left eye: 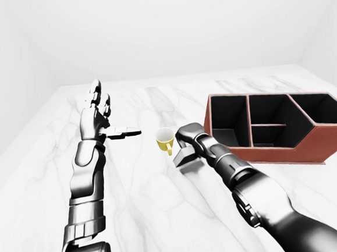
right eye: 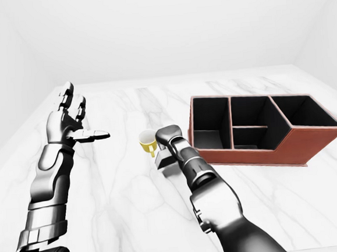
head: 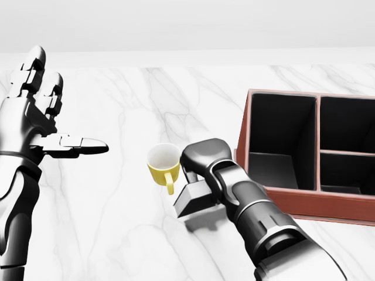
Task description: Pick up the book and place it in the caddy.
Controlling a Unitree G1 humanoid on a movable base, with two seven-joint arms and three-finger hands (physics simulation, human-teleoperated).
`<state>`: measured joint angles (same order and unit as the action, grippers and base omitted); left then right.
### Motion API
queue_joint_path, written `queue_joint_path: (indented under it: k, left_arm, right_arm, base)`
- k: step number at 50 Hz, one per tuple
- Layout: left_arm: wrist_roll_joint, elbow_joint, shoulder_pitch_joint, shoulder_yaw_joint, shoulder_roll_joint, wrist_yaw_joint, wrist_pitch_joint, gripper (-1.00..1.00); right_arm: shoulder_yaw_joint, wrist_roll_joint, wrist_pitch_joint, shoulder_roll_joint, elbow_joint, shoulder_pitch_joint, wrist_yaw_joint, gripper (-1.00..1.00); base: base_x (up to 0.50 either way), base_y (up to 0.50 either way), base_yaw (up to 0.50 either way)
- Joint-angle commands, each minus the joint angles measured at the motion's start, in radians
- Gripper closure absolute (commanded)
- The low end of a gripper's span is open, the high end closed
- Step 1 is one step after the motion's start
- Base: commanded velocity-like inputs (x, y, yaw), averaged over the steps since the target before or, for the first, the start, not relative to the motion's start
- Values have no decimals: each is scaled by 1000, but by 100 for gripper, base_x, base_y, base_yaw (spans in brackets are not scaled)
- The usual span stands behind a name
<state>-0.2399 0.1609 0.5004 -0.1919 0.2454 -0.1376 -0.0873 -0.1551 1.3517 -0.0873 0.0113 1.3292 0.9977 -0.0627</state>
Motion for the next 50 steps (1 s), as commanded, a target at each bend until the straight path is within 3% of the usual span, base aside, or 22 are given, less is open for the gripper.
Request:
queue_joint_path:
  k: [1,50]
  left_arm:
    - [1,-21,-8,1,-4,3,0,-100]
    - [0,-122,-22,3,-11,5,0,-100]
  right_arm:
    - [25,-86,0,8,-73,26,67,100]
    - [65,-284,0,43,-753,-55,604,100]
  base:
    - [0,0,0]
    - [0,0,0]
